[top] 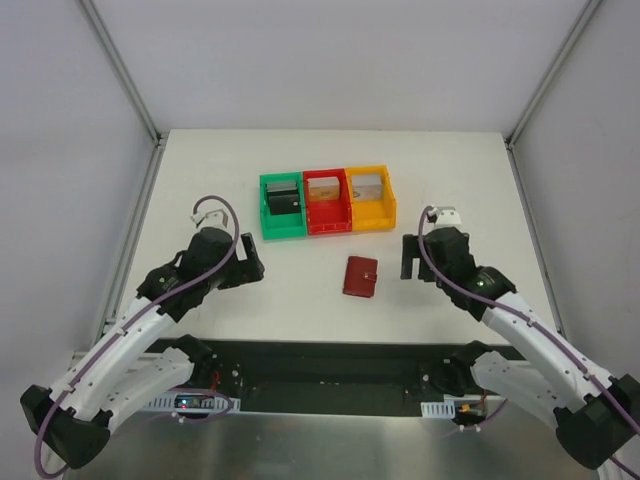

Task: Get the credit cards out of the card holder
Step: Pick up the card holder from the center of the board.

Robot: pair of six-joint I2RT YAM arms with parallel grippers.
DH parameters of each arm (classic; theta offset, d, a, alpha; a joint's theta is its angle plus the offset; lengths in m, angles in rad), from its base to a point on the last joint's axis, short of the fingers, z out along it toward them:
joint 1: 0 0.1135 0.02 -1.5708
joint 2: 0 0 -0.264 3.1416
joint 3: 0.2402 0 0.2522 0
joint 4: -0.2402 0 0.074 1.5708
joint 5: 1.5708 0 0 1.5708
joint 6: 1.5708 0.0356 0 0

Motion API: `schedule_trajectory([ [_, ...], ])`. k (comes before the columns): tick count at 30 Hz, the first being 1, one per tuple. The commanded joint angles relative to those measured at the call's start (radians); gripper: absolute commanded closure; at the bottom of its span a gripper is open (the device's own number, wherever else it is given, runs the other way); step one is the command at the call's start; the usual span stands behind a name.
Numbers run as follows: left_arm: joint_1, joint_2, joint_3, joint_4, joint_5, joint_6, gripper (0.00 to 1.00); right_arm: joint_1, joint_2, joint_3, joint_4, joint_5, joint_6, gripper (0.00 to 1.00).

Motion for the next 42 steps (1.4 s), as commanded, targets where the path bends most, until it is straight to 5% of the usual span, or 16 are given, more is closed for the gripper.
schedule_trajectory([
  [1,-0.048,-0.007,-0.035,0.083,0.138,0.075,0.07,0.027,0.060,0.017,-0.039,0.027,0.040,0.02],
  [15,-0.124,-0.077,-0.221,0.318,0.314,-0.045,0.12,0.111,0.258,-0.065,0.166,-0.128,0.208,0.17],
  [42,-0.130,-0.142,-0.347,0.438,0.293,-0.127,0.16,0.120,0.489,-0.039,0.347,-0.295,0.310,0.43],
])
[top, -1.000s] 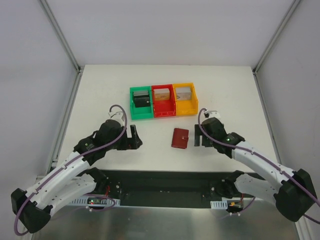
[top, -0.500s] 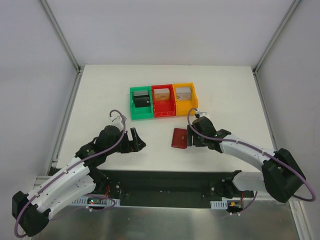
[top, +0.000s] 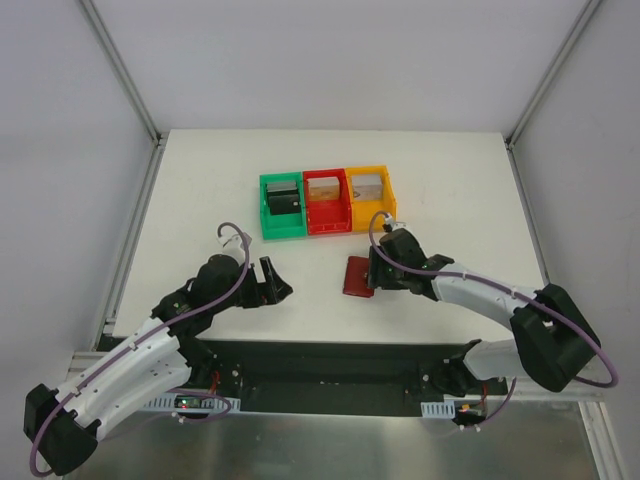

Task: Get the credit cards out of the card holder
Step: Pick up the card holder from the center of the board.

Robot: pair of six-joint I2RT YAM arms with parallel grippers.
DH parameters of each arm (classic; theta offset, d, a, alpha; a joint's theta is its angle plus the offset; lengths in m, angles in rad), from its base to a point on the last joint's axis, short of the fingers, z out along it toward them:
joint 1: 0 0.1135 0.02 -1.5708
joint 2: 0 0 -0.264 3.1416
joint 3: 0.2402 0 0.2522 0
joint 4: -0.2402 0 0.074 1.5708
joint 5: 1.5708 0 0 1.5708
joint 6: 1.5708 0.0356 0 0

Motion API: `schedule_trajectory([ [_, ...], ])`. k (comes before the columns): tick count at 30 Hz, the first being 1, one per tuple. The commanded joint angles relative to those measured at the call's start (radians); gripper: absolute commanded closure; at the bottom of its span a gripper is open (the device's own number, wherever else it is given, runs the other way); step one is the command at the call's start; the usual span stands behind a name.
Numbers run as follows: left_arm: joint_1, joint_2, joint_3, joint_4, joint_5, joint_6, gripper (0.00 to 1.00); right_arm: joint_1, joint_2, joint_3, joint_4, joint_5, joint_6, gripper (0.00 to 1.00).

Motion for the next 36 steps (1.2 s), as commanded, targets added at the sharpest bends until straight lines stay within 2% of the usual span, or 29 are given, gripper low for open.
schedule_trajectory([
  [1,-0.012,-0.006,-0.010,0.039,0.006,-0.023,0.16,0.005,-0.005,-0.007,0.041,-0.042,0.061,0.44],
  [12,-0.014,-0.006,-0.022,0.050,0.017,-0.033,0.16,0.005,0.021,-0.068,0.112,-0.081,0.104,0.55],
  [21,-0.012,-0.014,-0.024,0.050,0.014,-0.037,0.16,0.005,0.036,-0.099,0.147,-0.090,0.109,0.73],
  [25,-0.012,-0.014,-0.022,0.050,0.011,-0.036,0.16,0.005,0.029,-0.110,0.178,-0.127,0.109,0.86],
  [27,-0.012,-0.006,-0.021,0.053,0.014,-0.037,0.16,0.005,0.006,-0.116,0.173,-0.128,0.109,0.99],
  [31,-0.011,0.017,-0.028,0.088,0.035,-0.033,0.15,0.011,-0.071,-0.121,0.127,-0.119,0.089,1.00],
  [36,-0.014,0.026,-0.094,0.256,0.093,-0.037,0.12,0.012,-0.178,-0.128,0.096,-0.140,0.072,1.00],
])
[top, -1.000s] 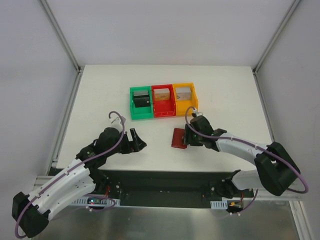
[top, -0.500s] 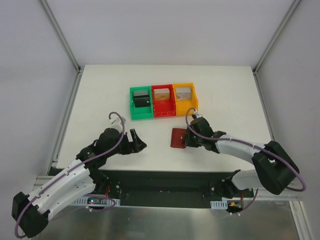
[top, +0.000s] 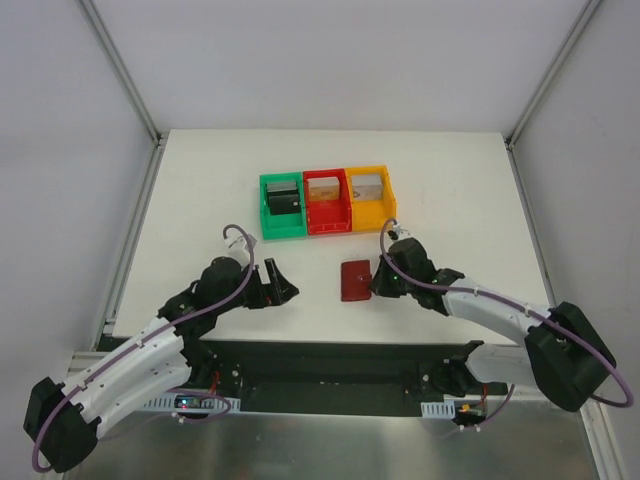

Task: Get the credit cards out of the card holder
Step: Pick up the card holder from the center of the board.

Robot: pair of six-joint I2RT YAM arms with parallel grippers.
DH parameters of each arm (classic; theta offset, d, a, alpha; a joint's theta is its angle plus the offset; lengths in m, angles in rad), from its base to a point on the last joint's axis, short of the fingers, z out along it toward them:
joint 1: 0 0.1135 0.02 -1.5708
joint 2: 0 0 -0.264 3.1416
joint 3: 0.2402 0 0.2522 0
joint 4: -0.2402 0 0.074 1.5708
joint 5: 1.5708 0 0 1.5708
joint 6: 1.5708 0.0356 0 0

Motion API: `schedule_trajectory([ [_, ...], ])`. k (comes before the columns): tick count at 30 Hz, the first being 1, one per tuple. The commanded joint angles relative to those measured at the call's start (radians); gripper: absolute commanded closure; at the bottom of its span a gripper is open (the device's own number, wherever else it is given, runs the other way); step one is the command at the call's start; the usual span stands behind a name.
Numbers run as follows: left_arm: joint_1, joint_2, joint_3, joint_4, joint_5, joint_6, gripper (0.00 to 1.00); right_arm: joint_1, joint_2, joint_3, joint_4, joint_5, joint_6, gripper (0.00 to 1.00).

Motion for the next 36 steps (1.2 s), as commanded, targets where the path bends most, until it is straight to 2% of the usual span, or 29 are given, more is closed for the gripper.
schedule_trajectory([
  [1,-0.006,0.001,-0.063,0.174,0.069,-0.023,0.12,0.007,-0.104,-0.005,-0.045,-0.027,-0.027,1.00],
  [3,-0.005,0.004,-0.083,0.254,0.081,-0.037,0.12,0.007,-0.142,-0.005,-0.056,-0.041,-0.027,1.00],
  [10,-0.006,0.094,-0.075,0.345,0.127,-0.059,0.12,0.007,-0.176,-0.011,-0.067,-0.061,-0.022,1.00],
  [21,-0.010,0.413,-0.048,0.585,0.231,-0.117,0.17,0.007,-0.083,-0.066,-0.087,0.011,-0.034,1.00],
  [23,-0.013,0.459,-0.037,0.624,0.233,-0.119,0.19,0.007,-0.072,-0.069,-0.087,0.011,-0.039,0.95],
  [28,-0.022,0.547,0.007,0.670,0.214,-0.112,0.20,0.007,-0.041,-0.063,-0.080,0.050,-0.051,0.69],
  [32,-0.037,0.661,0.070,0.701,0.234,-0.114,0.23,0.007,0.003,-0.054,-0.062,0.039,-0.060,0.66],
  [33,-0.042,0.691,0.089,0.711,0.243,-0.111,0.28,0.007,0.011,-0.054,-0.051,0.033,-0.059,0.66],
  [36,-0.054,0.778,0.136,0.719,0.250,-0.117,0.31,0.007,0.031,-0.051,-0.033,0.028,-0.056,0.66],
])
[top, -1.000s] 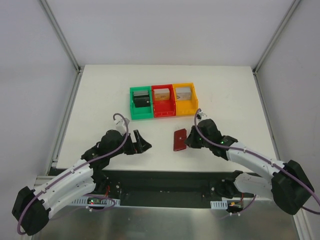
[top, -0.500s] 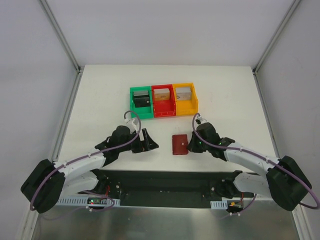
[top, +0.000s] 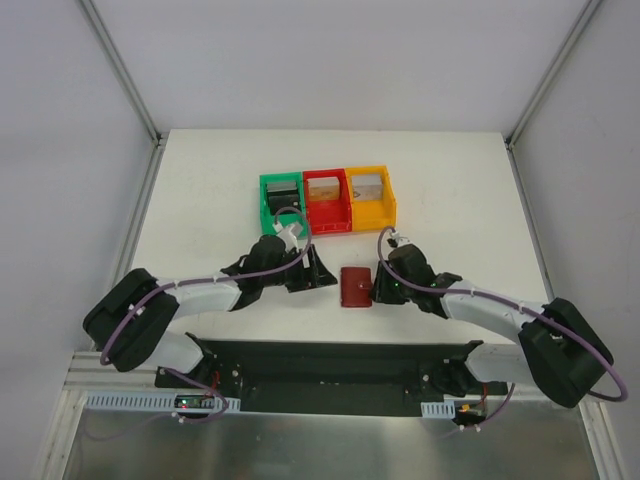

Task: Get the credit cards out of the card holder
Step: Pick up the card holder from the center of the board.

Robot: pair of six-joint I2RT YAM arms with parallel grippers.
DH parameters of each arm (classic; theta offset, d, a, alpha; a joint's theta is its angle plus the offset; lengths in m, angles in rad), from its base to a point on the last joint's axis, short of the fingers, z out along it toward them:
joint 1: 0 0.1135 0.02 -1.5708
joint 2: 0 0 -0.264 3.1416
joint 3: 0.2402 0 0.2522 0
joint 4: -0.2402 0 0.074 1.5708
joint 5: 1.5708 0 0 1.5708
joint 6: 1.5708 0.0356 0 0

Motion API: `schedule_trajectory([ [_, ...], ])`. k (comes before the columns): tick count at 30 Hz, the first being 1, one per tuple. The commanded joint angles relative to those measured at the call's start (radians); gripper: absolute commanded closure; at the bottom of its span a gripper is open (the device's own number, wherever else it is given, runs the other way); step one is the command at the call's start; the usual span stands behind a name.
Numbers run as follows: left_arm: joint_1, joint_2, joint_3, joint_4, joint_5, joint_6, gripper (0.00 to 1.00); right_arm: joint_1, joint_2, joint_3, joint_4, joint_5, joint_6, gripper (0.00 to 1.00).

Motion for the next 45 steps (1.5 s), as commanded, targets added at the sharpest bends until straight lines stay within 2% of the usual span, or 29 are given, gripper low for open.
schedule_trajectory([
  [1,-0.023,0.106,0.079,0.067,0.031,-0.012,0.32,0.006,0.051,0.006,-0.005,0.019,-0.016,0.65],
  [3,-0.027,0.147,0.104,0.068,0.035,-0.010,0.36,0.006,0.059,0.009,0.001,0.019,-0.016,0.64],
  [8,-0.028,0.225,0.130,0.062,0.035,-0.027,0.37,0.006,0.078,0.015,0.015,-0.033,-0.020,0.63],
  [18,-0.027,0.278,0.170,0.035,0.023,-0.018,0.39,0.006,0.130,0.013,0.071,-0.068,-0.027,0.64],
  [22,-0.027,0.287,0.185,0.024,0.021,-0.007,0.44,0.006,0.137,0.020,0.071,-0.068,-0.019,0.57],
  [25,-0.028,0.296,0.200,0.015,0.023,0.005,0.51,0.006,0.127,0.020,0.071,-0.064,-0.005,0.49],
  [32,-0.046,0.302,0.207,0.008,0.015,0.020,0.60,-0.011,0.084,-0.014,0.058,-0.016,0.035,0.39],
  [41,-0.077,0.299,0.207,0.005,0.006,0.022,0.64,-0.088,0.044,-0.040,0.090,-0.030,0.067,0.36],
  [45,-0.076,0.284,0.204,0.002,-0.005,0.025,0.57,-0.095,0.087,-0.033,0.128,-0.080,0.064,0.39],
])
